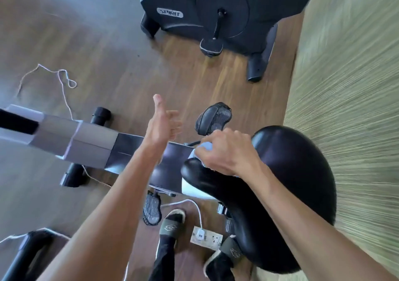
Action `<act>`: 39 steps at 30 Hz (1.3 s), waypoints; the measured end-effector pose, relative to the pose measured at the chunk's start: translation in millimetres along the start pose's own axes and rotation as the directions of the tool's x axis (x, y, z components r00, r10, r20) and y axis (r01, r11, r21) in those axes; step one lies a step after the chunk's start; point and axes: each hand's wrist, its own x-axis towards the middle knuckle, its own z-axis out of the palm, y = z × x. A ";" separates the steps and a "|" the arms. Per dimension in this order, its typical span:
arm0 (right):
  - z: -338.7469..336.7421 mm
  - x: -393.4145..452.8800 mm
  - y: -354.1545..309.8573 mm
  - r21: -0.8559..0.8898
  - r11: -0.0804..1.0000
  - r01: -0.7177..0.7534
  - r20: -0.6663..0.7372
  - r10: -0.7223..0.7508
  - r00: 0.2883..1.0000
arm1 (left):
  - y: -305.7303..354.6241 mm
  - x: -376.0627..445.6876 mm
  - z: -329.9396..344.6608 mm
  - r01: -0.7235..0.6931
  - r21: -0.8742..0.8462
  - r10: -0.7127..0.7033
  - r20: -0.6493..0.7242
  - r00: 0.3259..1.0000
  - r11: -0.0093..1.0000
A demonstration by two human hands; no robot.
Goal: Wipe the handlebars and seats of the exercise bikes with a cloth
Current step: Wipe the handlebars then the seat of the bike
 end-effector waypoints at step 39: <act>136.7 -219.2 48.0 -0.210 0.965 -0.158 -0.690 -0.032 0.723 | -11.6 -50.2 24.1 -0.412 0.458 0.125 0.537 0.834 0.788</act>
